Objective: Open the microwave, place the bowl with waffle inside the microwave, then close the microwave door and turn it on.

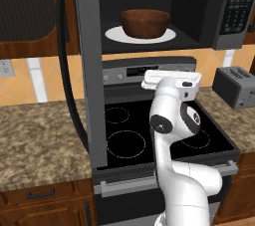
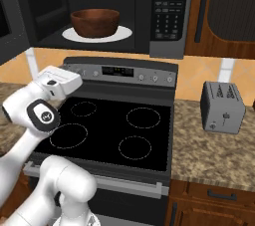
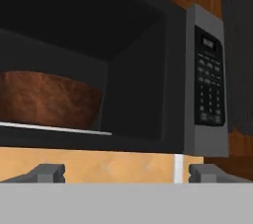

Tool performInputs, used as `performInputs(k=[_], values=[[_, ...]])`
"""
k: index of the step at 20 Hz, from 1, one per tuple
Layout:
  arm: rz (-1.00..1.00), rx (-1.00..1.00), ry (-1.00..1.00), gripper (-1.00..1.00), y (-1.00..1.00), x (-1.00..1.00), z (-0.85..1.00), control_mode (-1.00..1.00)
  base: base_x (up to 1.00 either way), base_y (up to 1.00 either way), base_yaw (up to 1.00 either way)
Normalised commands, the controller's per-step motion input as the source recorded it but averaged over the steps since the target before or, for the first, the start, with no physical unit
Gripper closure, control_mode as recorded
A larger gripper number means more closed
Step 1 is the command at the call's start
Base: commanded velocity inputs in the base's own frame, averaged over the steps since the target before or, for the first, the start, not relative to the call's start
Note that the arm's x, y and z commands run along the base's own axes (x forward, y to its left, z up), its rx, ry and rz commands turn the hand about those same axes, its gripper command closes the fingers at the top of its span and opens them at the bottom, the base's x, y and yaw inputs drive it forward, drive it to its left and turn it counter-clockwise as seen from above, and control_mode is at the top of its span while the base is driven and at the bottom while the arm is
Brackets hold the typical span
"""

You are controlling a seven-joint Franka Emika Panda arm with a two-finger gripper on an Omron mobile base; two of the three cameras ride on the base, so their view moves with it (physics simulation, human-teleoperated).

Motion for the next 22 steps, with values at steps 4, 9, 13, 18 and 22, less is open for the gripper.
performInputs(k=[4,9,13,18,22], values=[[0.00,-0.10,-0.01,-1.00,0.45,-0.24,-0.04,-1.00,0.00,0.00,0.00],[-0.03,-0.07,0.00,-1.00,0.82,-0.13,-0.02,-1.00,0.00,0.00,0.00],[-0.09,-0.03,0.00,-1.00,1.00,-0.07,0.00,-1.00,0.00,0.00,0.00],[-0.03,-0.03,-0.03,-1.00,0.59,0.00,-0.27,-1.00,0.00,0.00,0.00],[0.00,0.00,-0.17,-1.00,0.30,0.00,-0.36,-1.00,0.00,0.00,0.00]])
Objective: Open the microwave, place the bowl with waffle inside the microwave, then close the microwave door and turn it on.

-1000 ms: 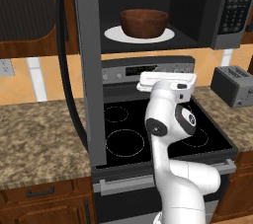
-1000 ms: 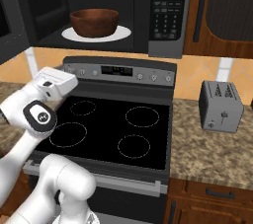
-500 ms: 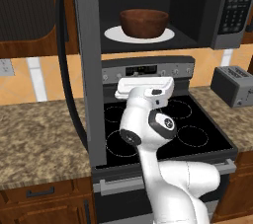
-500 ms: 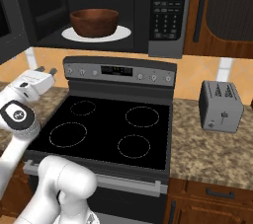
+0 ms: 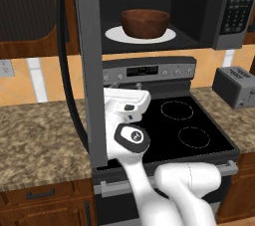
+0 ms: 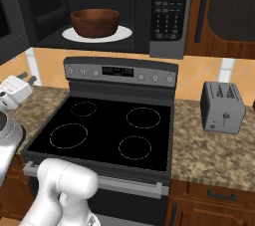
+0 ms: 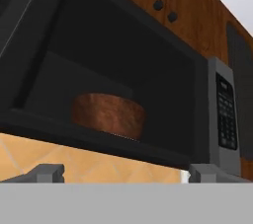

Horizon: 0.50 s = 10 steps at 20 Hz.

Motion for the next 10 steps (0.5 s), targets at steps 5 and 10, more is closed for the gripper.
performInputs(k=[5,10], values=[[0.03,0.00,-0.12,-1.00,0.61,-0.12,-0.06,-1.00,0.00,0.00,0.00],[0.13,0.00,-0.01,-1.00,0.39,0.00,-0.17,-1.00,0.00,0.00,0.00]])
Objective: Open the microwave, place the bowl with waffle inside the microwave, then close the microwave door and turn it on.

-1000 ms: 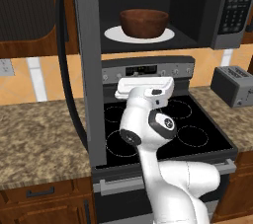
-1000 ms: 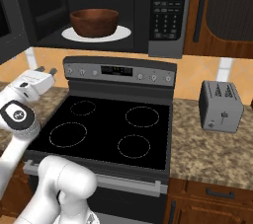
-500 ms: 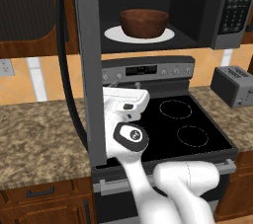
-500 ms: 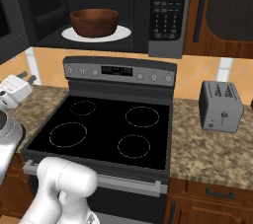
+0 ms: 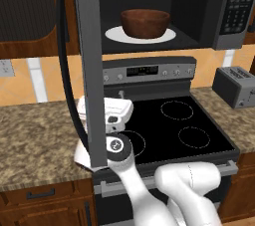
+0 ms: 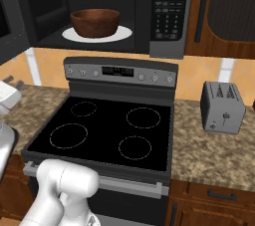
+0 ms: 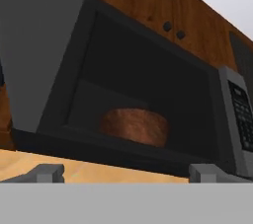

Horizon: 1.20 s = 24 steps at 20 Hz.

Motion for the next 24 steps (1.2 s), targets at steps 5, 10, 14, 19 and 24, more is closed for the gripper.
performInputs(k=[5,10,14,19,24], values=[[0.11,0.00,0.00,-1.00,0.61,-0.08,0.05,-1.00,0.00,0.00,0.00],[0.06,0.00,-0.01,-1.00,0.61,0.00,0.00,-1.00,0.00,0.00,0.00],[0.02,0.00,-0.09,-1.00,0.20,-0.04,0.04,-1.00,0.00,0.00,0.00],[0.04,0.05,-0.17,-1.00,-0.16,-0.27,0.19,-1.00,0.00,0.00,0.00],[0.00,0.09,-0.14,-1.00,-0.16,-0.14,0.36,-1.00,0.00,0.00,0.00]])
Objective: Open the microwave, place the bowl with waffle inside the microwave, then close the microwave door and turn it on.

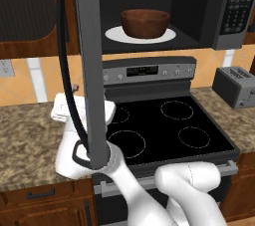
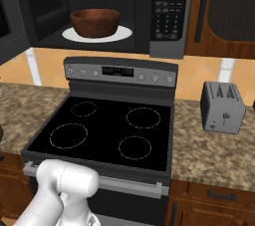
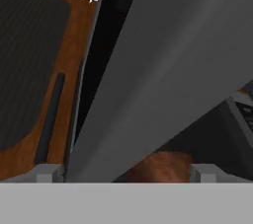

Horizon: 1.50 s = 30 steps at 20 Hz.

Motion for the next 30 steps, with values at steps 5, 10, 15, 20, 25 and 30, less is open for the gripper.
performInputs(k=[5,10,15,20,25,30], values=[[0.00,0.10,-0.10,-1.00,-0.03,-0.09,0.35,-1.00,0.00,0.00,0.00],[0.00,0.14,-0.11,-1.00,-0.38,-0.16,0.04,-1.00,0.00,0.00,0.00],[0.00,0.27,-0.13,-1.00,-0.77,-0.39,0.01,-1.00,0.00,0.00,0.00],[0.00,0.35,-0.01,-1.00,-0.80,-0.24,0.22,-1.00,0.00,0.00,0.00],[0.00,0.33,0.02,-1.00,-0.73,-0.05,0.06,-1.00,0.00,0.00,0.00],[0.00,0.28,0.05,-1.00,-0.29,0.07,-0.10,-1.00,0.00,0.00,0.00]])
